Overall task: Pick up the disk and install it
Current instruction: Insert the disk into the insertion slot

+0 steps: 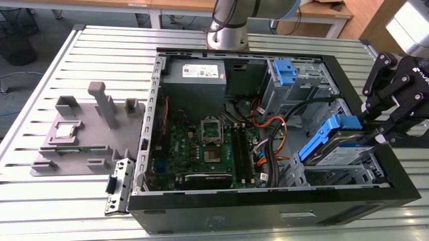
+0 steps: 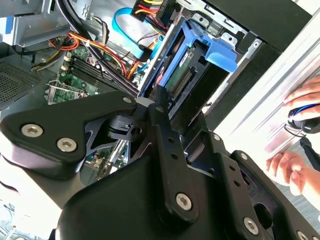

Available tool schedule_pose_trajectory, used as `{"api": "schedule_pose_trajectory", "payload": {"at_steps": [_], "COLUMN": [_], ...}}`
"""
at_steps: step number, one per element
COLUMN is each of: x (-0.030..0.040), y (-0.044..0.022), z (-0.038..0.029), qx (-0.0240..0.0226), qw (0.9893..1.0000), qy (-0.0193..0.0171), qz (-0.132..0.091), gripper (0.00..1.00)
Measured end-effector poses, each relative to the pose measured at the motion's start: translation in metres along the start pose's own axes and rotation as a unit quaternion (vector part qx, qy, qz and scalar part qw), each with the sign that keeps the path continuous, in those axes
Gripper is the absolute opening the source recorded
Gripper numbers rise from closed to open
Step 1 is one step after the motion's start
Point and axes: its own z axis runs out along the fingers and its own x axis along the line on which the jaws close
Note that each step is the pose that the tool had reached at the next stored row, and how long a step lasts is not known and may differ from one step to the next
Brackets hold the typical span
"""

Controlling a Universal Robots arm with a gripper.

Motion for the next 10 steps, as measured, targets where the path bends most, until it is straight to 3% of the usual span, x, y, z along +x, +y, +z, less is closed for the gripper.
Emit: {"api": "schedule_pose_trajectory", "payload": {"at_steps": [10], "x": [0.0006], "y": [-0.0006], "z": [0.0082], "qx": [0.0000], "qw": [1.0000], "qy": [0.0000], "qz": [0.000], "gripper": [0.35]}}
